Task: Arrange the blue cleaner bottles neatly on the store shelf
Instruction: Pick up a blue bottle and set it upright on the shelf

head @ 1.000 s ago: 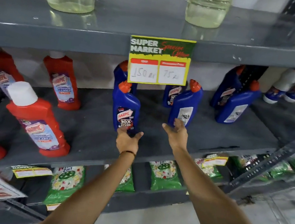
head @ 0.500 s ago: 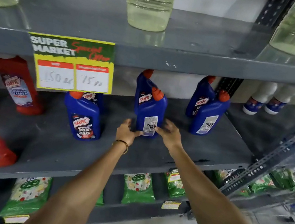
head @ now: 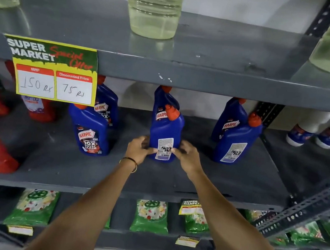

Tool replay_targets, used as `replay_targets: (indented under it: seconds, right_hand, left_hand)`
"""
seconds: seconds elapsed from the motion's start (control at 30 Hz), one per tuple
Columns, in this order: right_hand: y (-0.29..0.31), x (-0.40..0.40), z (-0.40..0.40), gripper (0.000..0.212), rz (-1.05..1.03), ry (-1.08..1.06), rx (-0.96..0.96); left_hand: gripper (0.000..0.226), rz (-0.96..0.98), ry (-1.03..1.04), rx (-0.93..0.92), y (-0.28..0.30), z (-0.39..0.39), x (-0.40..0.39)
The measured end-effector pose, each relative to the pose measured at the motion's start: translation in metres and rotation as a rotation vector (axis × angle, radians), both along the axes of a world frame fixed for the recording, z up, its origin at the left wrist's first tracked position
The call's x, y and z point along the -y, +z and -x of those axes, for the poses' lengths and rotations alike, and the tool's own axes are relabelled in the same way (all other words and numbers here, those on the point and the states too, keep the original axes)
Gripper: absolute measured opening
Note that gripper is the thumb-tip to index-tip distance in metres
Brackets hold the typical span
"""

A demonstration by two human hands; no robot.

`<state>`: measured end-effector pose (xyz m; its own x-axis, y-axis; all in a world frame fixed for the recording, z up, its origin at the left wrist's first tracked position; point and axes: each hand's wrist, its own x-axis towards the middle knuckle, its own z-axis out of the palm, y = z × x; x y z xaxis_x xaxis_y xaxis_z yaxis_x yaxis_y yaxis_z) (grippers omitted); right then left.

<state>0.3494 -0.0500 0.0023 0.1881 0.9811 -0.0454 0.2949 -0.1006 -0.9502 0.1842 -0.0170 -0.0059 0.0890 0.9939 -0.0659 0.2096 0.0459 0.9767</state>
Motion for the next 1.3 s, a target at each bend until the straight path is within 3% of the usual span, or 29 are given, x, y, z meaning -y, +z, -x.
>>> replay_targets:
  seconds: [0.17, 0.47, 0.67, 0.87, 1.03, 1.13, 1.3]
  right_hand:
    - [0.013, 0.004, 0.000, 0.030, -0.067, 0.040, -0.161]
    - [0.042, 0.000, 0.022, 0.049, 0.000, 0.097, -0.235]
    - [0.041, 0.005, 0.028, 0.038, -0.006, 0.030, -0.313]
    - [0.039, 0.009, 0.027, 0.031, -0.022, -0.024, -0.381]
    - [0.040, 0.010, 0.027, 0.037, -0.016, 0.075, -0.449]
    - [0.043, 0.009, 0.027, 0.028, -0.015, 0.116, -0.502]
    - [0.048, 0.004, 0.021, 0.016, -0.002, 0.147, -0.492]
  left_hand:
    - [0.032, -0.045, -0.012, 0.048, 0.007, 0.006, 0.006]
    - [0.041, -0.122, 0.071, 0.126, 0.022, 0.003, 0.015]
    - [0.041, -0.126, -0.036, 0.136, 0.028, 0.007, 0.019]
    - [0.015, 0.158, -0.220, 0.438, 0.030, 0.023, 0.019]
    - [0.031, 0.452, -0.423, 0.552, 0.027, 0.024, 0.023]
    - [0.042, 0.455, -0.457, 0.586, 0.030, 0.018, 0.023]
    - [0.029, 0.389, -0.384, 0.496, 0.030, 0.002, 0.026]
